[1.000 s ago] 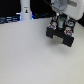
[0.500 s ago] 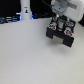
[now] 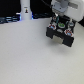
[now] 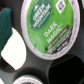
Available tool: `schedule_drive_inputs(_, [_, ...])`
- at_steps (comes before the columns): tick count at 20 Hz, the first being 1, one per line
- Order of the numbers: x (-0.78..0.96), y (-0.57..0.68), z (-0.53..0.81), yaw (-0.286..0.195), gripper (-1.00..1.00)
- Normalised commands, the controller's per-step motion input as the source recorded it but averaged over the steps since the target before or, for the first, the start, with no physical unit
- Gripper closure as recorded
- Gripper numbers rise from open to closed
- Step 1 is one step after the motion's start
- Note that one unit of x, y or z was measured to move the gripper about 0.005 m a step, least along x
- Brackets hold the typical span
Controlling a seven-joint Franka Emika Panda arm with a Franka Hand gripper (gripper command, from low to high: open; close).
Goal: Open the kcup holder, insert the kcup into the holder, and close the kcup holder
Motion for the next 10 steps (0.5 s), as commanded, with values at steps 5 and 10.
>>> schedule_drive_inputs(5, [0.31, -0.24, 0.68, 0.070, -1.00])
schedule_drive_inputs(10, [0.32, -0.38, 0.58, 0.091, -1.00])
